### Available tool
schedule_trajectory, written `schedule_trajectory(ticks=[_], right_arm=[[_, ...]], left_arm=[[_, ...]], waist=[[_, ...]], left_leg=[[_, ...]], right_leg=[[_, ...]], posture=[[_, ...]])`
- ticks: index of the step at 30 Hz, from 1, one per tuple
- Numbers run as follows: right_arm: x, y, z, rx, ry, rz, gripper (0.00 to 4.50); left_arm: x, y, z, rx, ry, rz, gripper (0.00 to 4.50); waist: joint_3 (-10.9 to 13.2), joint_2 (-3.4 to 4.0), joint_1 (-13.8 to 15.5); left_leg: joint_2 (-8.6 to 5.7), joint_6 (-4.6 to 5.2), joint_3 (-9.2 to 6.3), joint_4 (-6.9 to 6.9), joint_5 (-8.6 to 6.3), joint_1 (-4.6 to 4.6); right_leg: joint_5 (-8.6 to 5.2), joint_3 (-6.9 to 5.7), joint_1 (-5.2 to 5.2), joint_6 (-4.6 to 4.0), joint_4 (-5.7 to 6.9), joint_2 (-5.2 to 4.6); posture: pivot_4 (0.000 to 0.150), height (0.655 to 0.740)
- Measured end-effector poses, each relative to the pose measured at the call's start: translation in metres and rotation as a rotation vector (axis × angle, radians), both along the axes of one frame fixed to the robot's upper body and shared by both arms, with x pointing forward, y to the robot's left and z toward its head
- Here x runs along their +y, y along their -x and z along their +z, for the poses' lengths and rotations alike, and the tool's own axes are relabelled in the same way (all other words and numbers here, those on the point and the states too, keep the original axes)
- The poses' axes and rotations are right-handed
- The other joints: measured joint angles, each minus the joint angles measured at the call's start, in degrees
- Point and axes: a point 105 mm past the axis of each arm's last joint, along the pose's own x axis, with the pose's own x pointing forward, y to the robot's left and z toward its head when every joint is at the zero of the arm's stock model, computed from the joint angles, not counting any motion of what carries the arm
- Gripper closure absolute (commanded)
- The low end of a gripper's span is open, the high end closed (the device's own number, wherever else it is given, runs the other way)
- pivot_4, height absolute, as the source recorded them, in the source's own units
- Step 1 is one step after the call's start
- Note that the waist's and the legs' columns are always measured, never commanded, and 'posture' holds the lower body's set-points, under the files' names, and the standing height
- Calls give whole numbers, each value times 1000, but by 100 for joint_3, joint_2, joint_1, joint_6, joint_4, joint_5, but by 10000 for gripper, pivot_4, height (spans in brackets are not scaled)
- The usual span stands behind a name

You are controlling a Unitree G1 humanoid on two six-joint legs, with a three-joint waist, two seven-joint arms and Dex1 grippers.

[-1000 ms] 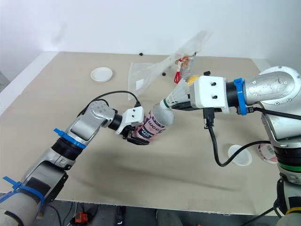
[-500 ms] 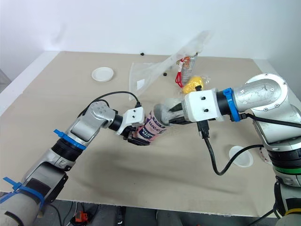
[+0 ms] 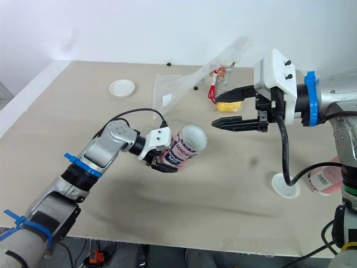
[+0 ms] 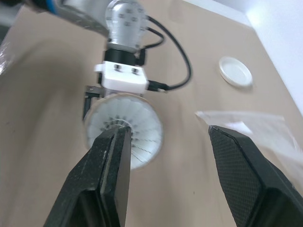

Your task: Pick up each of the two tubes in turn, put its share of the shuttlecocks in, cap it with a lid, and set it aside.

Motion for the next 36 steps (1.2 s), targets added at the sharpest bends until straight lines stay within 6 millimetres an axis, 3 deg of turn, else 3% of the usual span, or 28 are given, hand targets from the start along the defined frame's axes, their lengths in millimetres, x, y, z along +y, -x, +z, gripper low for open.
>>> schedule_trajectory(ticks=[1,3,4,6,7,16,19,26,36], right_arm=[[1,-1,-2,-7,6,12,26240],[3,-2,-8,-8,46,29,27999],[5,-5,-15,-6,89,41,34330],[10,-9,-24,-5,146,64,39754],[14,-11,-27,-10,177,86,44777],[39,-22,-43,-31,444,239,44777],[57,-25,-66,-20,566,333,44777],[69,-43,-88,-36,712,376,44777],[72,-45,-92,-39,736,397,44777]], left_arm=[[0,0,0,-2,-2,-4,13092],[-1,0,0,-8,-8,-14,13092],[-1,-1,0,-6,-13,-20,13092],[-1,-3,1,-5,-18,-23,13092],[-1,-3,2,-10,-22,-29,13092],[-5,-4,2,-2,-20,-51,13092],[-6,-4,2,2,-17,-53,13092],[-5,-6,0,18,-13,-37,13092],[-3,-7,0,13,-20,-26,13092]], waist=[[0,0,1],[0,0,1],[0,0,1],[0,2,-1],[0,3,-3],[0,3,6],[0,3,25],[-1,3,27],[-4,1,6]], left_leg=[[0,0,0,1,0,0],[-1,0,1,2,0,-1],[-1,0,2,3,0,0],[0,0,4,4,0,1],[0,0,6,3,0,1],[-2,0,3,7,0,-3],[-4,0,-4,8,0,-7],[-7,0,-10,12,1,-5],[8,-5,-7,21,7,19]], right_leg=[[-1,0,1,2,0,0],[-5,0,1,10,0,0],[-7,0,1,13,0,0],[-7,1,-1,16,0,0],[-6,0,-3,16,1,0],[-7,-2,-3,16,3,-1],[-3,-8,-2,7,4,-4],[4,-23,2,-5,7,-11],[12,-37,17,0,12,-8]], posture=[[1500,7400],[1500,7400],[1500,7400],[1500,7400],[1500,7400],[1500,7400],[1500,7400],[1500,7400],[1500,7400]])
